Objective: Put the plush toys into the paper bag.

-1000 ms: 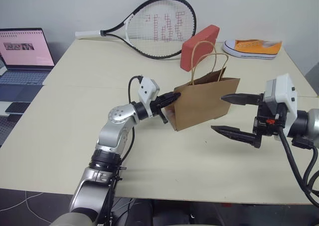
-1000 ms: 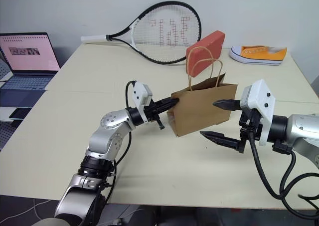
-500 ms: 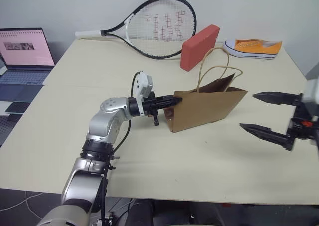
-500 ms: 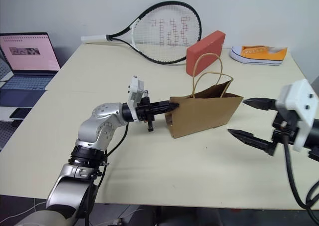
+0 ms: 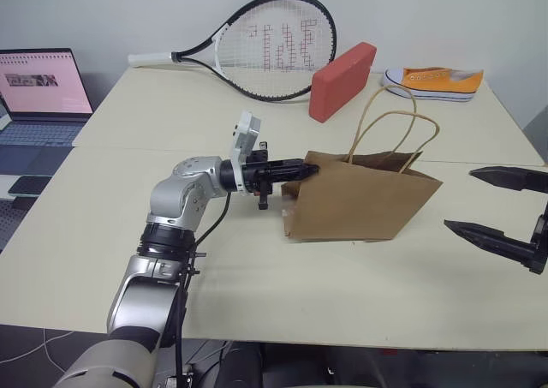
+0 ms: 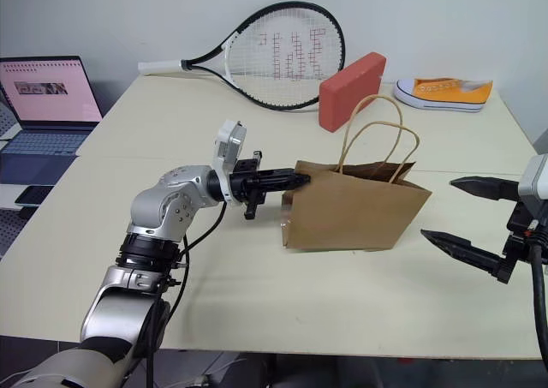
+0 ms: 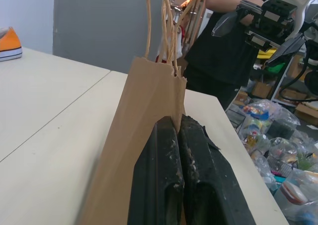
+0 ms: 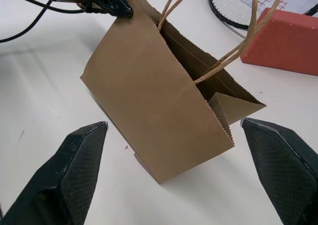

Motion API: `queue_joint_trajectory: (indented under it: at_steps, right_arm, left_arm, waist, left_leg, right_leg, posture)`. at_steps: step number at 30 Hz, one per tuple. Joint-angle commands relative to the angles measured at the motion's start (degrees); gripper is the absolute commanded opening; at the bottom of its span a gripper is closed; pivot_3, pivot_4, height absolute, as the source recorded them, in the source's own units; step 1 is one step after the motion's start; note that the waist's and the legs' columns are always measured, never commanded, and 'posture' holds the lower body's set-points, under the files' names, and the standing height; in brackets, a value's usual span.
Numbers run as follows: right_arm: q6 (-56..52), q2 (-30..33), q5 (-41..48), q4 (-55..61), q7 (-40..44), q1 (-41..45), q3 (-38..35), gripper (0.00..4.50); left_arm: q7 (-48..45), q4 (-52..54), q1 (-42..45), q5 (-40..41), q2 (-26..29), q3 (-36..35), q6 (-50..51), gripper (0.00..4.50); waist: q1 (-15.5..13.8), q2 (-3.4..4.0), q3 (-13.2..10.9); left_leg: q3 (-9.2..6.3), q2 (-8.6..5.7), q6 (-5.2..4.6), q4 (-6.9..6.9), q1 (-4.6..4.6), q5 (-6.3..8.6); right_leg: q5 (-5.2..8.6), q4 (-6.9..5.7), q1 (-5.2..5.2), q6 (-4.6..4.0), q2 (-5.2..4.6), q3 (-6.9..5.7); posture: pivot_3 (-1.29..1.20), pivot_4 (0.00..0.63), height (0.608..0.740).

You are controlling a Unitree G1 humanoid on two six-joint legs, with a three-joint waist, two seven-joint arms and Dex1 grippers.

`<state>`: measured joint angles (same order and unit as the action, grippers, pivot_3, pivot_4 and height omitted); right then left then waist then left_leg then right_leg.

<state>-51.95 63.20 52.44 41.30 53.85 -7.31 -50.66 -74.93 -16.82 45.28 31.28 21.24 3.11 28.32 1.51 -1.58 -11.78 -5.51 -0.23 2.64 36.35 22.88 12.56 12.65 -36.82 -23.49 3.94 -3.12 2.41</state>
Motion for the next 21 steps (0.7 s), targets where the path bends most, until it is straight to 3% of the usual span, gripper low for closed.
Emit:
queue_joint_trajectory:
  at_steps: [1, 10, 21]
  right_arm:
    - [0.08, 1.11, -0.34, -0.05, 1.18, -0.48, -1.93, 4.50]
    - [0.52, 1.64, -0.12, -0.22, 0.84, 0.61, 0.27, 4.50]
    - [1.39, 1.40, -0.58, -0.57, 0.39, 2.46, 3.62, 4.50]
  left_arm:
    - [-0.44, -1.94, -0.86, -3.38, 0.31, 1.28, -4.38, 0.05]
    - [0.66, -9.16, 0.79, -10.22, 0.24, 1.85, -14.73, 0.05]
    - [0.68, -11.73, 2.65, -11.74, 0.21, 1.16, -19.46, 0.05]
  waist:
    - [-0.01, 0.00, 0.00]
    - [-0.16, 0.00, 0.00]
    - [-0.13, 0.00, 0.00]
  left_leg:
    - [0.01, -0.01, 0.00, 0.00, 0.00, 0.00]
    - [0.01, -0.01, 0.00, 0.01, 0.01, 0.00]
    - [0.01, -0.01, 0.00, 0.01, 0.01, 0.00]
  right_leg:
    - [0.00, 0.01, 0.01, 0.00, 0.00, 0.01]
    - [0.02, 0.03, 0.01, -0.05, -0.01, 0.02]
    - [-0.02, 0.02, 0.01, 0.04, 0.00, 0.02]
  posture:
    - [0.00, 0.150, 0.740]
    - [0.00, 0.150, 0.740]
    - [0.00, 0.150, 0.740]
